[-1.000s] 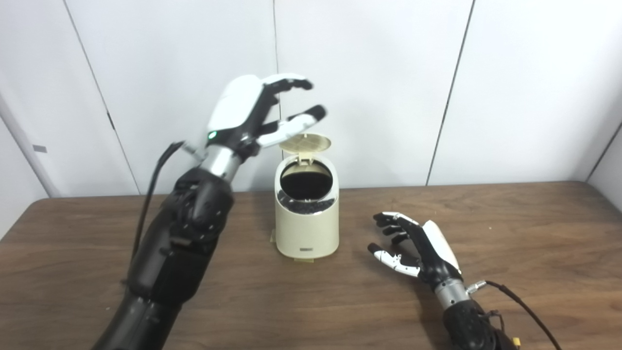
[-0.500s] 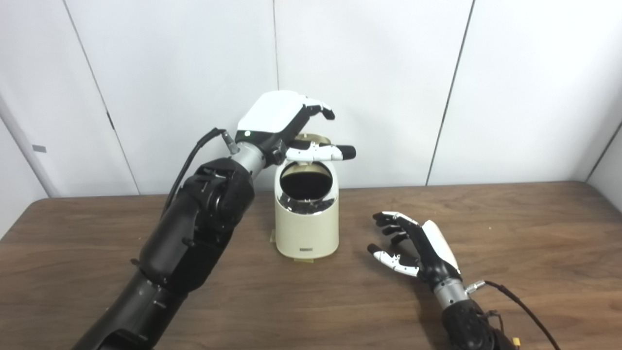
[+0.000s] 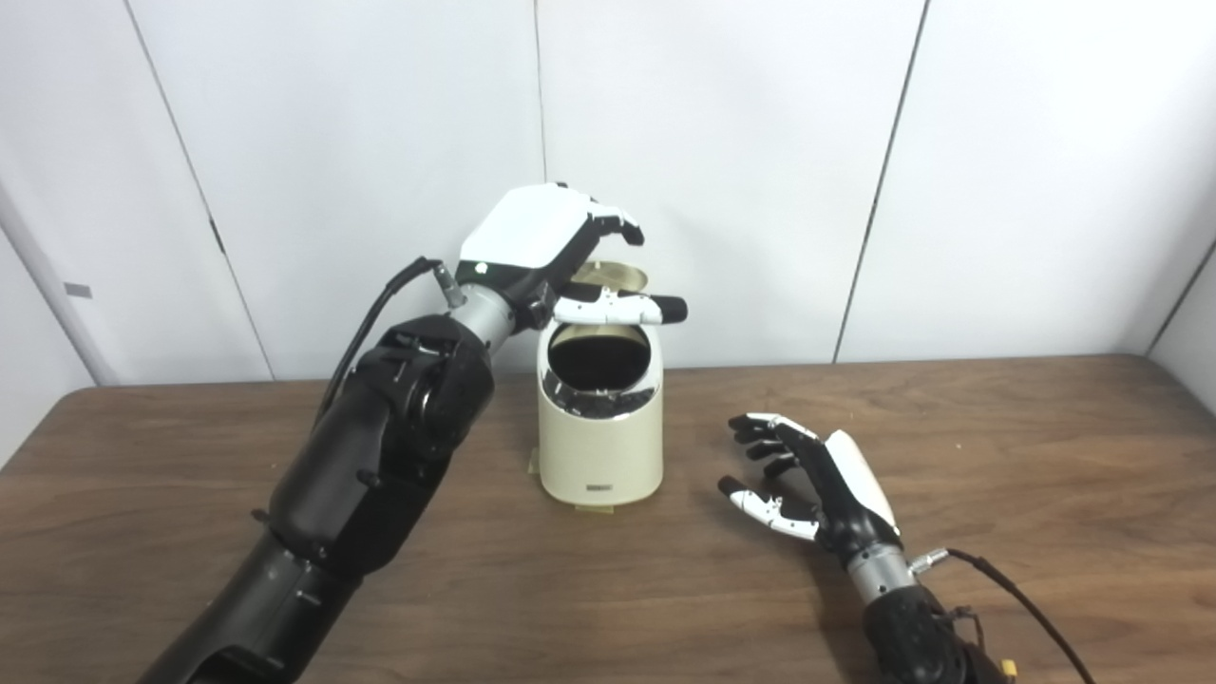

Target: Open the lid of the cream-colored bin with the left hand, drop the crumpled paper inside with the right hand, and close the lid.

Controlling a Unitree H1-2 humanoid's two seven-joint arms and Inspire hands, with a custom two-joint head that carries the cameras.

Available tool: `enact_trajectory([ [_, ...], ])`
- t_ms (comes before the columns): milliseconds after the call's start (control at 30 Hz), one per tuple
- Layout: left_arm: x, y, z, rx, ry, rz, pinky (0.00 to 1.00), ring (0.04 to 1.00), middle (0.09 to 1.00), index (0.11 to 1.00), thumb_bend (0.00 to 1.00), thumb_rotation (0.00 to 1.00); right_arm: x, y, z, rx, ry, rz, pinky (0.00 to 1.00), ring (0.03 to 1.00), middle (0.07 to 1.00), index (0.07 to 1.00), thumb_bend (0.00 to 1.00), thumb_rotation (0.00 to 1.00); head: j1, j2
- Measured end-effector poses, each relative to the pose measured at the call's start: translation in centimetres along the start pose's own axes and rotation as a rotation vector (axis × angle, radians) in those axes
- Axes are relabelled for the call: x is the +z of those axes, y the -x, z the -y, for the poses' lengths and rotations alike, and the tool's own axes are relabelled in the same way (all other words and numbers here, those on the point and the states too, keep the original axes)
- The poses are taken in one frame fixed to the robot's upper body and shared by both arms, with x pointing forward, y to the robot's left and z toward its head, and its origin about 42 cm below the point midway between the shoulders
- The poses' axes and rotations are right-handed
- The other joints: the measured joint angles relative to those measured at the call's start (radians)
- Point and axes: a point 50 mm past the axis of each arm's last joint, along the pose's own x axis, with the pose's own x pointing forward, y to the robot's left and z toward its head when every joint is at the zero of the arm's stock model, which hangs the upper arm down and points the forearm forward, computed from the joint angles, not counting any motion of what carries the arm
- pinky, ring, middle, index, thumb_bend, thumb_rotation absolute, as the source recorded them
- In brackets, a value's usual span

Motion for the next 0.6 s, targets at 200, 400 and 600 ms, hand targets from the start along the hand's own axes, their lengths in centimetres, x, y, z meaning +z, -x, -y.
enact_trajectory([
  [200,-0.08,0.03,0.03,-0.003,-0.012,-0.007,1.00,0.913,0.831,0.792,0.98,1.00,-0.01,0.00,0.01,0.001,0.006,0.001,0.59,0.688,0.728,0.744,0.26,0.35,0.003,0.002],
  [400,-0.46,0.25,-0.12,-0.022,-0.034,-0.026,1.00,0.888,0.793,0.772,0.98,1.00,-0.02,0.00,0.01,0.001,0.006,0.001,0.59,0.682,0.726,0.743,0.26,0.35,0.000,0.008],
  [600,-0.38,0.60,0.03,-0.024,-0.031,-0.024,1.00,0.870,0.793,0.761,0.96,1.00,-0.02,0.01,0.02,0.001,0.008,0.002,0.59,0.685,0.724,0.739,0.26,0.35,0.000,0.008],
])
